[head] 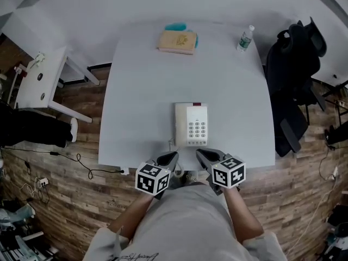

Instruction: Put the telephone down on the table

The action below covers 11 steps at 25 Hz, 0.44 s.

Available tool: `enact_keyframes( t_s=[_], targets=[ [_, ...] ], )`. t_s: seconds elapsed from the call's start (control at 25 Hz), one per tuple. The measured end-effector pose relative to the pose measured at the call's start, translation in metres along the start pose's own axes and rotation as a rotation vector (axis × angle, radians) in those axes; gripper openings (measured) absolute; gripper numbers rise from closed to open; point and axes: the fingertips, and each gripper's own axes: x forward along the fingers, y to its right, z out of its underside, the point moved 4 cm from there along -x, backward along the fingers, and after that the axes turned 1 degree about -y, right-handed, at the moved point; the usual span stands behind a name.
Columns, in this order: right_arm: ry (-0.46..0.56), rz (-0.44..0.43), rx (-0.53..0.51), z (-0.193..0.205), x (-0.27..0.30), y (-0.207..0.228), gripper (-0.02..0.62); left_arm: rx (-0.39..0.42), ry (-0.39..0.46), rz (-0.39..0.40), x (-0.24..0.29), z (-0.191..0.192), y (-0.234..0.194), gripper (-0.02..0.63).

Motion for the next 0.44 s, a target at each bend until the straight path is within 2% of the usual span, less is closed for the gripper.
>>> enact_keyframes(
  t_s=[0.44],
  targets=[
    [-0.015, -0.022, -0.008, 0.007, 0.002, -0.013, 0.005, -0.001, -0.007, 0.002, -0.003, 0.002, 0.003, 0.018]
  ],
)
